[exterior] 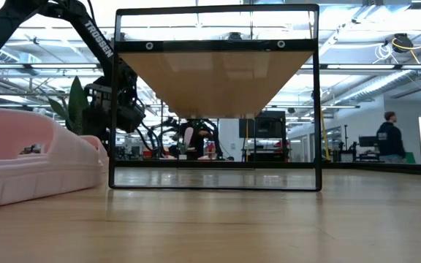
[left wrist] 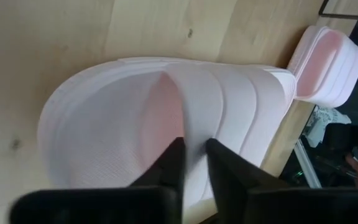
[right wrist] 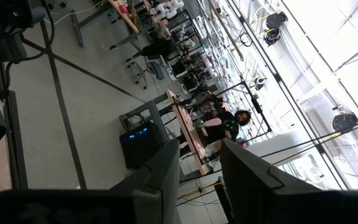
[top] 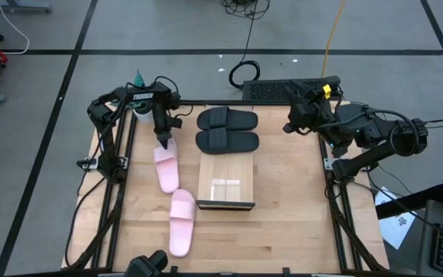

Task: Pick and place slides into the shelf
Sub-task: Put the top white slides on the shelf

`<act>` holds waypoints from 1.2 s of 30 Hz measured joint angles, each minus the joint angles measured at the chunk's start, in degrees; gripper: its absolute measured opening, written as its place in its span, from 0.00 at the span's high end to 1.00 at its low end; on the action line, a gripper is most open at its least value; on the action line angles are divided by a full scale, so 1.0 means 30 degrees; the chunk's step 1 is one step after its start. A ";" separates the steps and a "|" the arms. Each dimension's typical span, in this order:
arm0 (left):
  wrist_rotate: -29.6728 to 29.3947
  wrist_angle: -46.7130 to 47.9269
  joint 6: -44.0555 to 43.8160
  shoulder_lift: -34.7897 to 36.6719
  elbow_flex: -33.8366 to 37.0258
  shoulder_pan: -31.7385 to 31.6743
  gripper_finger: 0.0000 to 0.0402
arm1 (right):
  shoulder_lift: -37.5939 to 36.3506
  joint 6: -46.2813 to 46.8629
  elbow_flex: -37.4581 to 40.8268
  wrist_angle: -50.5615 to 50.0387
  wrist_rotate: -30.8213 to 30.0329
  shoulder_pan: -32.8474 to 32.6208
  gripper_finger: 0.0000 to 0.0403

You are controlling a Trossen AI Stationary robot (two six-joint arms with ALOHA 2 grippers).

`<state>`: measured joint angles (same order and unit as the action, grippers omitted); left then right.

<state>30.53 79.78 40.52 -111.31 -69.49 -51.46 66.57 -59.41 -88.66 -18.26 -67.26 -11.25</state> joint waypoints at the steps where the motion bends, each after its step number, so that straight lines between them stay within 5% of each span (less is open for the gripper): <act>1: -0.0031 0.0002 0.0080 0.0013 -0.0006 -0.0001 0.92 | 0.0000 -0.0003 0.0000 0.0000 0.0000 0.0000 0.73; 19: -0.1774 0.1510 -0.1056 0.0015 -0.0226 0.0035 1.00 | 0.0000 -0.0003 0.0000 -0.0004 -0.0007 0.0000 0.73; 36: -0.2861 0.3448 -0.2380 0.0784 -0.4355 0.0021 1.00 | -0.0003 -0.0081 0.0000 -0.0007 -0.0044 0.0000 0.73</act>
<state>21.94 90.13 33.38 -108.95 -82.56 -51.40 66.56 -59.65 -88.66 -18.28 -67.40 -11.25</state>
